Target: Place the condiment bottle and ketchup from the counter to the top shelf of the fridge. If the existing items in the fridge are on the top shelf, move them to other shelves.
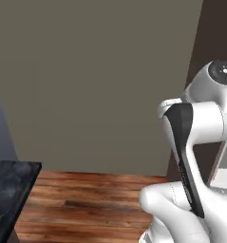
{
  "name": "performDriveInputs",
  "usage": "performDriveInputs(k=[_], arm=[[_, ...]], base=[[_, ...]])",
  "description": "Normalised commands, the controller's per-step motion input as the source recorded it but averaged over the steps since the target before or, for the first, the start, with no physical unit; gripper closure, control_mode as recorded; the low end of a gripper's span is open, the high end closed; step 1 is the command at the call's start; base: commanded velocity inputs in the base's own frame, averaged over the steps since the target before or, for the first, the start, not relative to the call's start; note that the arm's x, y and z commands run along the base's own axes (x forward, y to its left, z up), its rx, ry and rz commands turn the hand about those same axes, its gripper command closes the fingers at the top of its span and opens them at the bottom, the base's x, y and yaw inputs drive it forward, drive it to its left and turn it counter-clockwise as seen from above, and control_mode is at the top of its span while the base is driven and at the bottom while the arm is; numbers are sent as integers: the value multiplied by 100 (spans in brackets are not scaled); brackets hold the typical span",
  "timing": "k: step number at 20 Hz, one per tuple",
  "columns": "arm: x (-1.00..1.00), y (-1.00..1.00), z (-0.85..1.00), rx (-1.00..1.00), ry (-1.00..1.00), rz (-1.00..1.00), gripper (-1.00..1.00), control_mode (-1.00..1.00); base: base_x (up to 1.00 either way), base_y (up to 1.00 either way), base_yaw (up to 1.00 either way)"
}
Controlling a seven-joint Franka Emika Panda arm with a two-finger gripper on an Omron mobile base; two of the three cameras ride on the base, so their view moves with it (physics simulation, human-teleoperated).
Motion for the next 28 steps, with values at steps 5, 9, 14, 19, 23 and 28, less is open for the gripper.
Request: performDriveInputs(k=[5, 9, 14, 19, 23, 28], arm=[[0, 0, 0, 0, 0, 0, -100, 100], [0, 0, 0, 0, 0, 0, -100, 100], [0, 0, 0, 0, 0, 0, -100, 100], [0, 0, 0, 0, 0, 0, -100, 100], [0, 0, 0, 0, 0, 0, -100, 100], [0, 0, 0, 0, 0, 0, -100, 100]], base=[[0, 36, 93], [0, 17, 98], [1, 24, 92], [17, 51, 79], [25, 60, 64], [20, 60, 39]])
